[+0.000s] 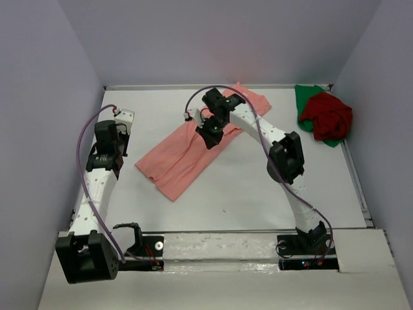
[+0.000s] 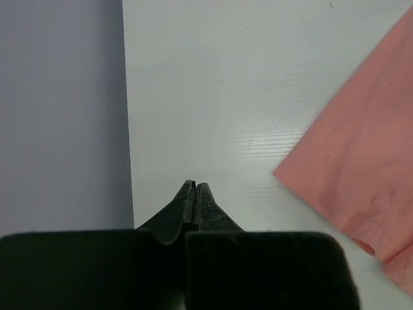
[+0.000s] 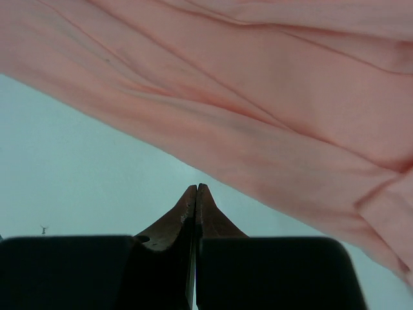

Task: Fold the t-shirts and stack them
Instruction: Rotate the tshirt 90 degrees

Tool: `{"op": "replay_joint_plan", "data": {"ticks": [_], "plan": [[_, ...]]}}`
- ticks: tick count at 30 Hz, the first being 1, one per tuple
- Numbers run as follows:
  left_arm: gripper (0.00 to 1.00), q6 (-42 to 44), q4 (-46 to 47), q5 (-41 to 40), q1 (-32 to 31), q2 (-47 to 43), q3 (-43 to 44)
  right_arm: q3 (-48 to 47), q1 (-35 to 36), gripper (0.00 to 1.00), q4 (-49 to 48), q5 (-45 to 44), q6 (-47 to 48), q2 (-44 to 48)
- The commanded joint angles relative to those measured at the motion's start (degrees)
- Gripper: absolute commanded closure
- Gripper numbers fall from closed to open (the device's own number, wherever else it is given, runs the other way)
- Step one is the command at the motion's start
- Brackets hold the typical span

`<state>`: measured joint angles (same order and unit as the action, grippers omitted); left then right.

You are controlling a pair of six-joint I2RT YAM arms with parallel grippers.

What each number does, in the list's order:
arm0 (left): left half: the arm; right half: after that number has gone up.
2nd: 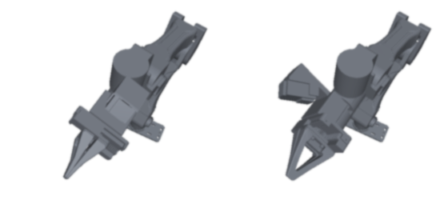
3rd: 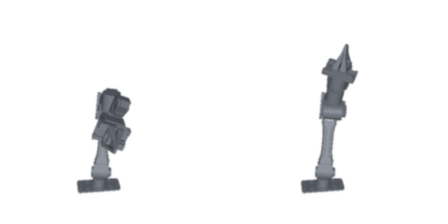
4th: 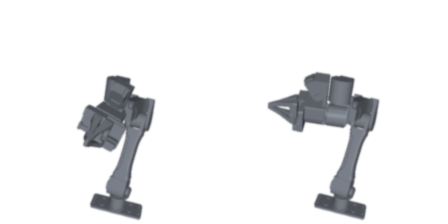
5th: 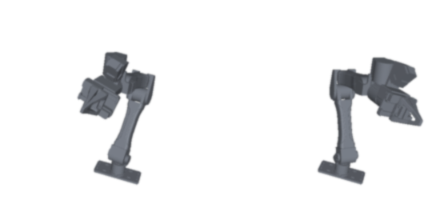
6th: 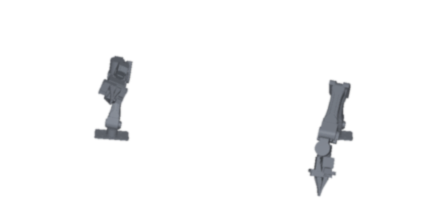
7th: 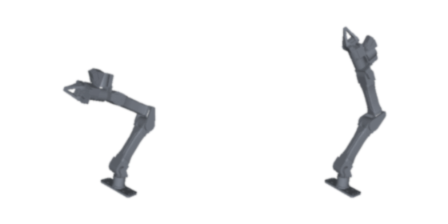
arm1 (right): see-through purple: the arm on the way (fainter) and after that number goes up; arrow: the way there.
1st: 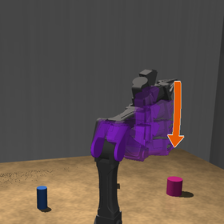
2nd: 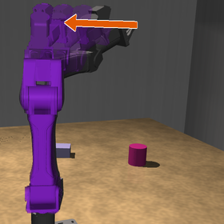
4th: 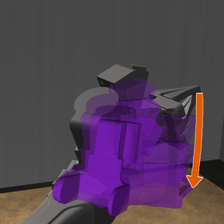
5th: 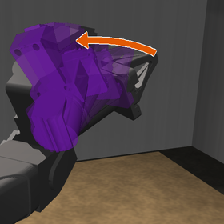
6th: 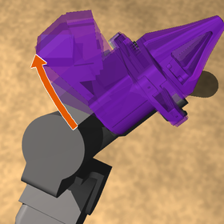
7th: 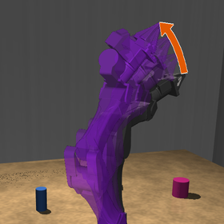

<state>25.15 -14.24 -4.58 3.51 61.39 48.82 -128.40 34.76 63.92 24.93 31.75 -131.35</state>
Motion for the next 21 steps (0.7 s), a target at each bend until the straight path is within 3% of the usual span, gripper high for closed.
{"op": "replay_joint_plan", "data": {"ticks": [1,21], "plan": [[1.00,-1.0,3.3,1.0,1.4,-3.4,-0.4,-1.0,4.4,1.00,2.0,3.1,-0.9,-0.9],[1.00,-1.8,4.5,1.1,4.8,-6.8,-1.4,-2.2,11.9,1.00,-3.7,6.9,-1.9,-9.1]]}}
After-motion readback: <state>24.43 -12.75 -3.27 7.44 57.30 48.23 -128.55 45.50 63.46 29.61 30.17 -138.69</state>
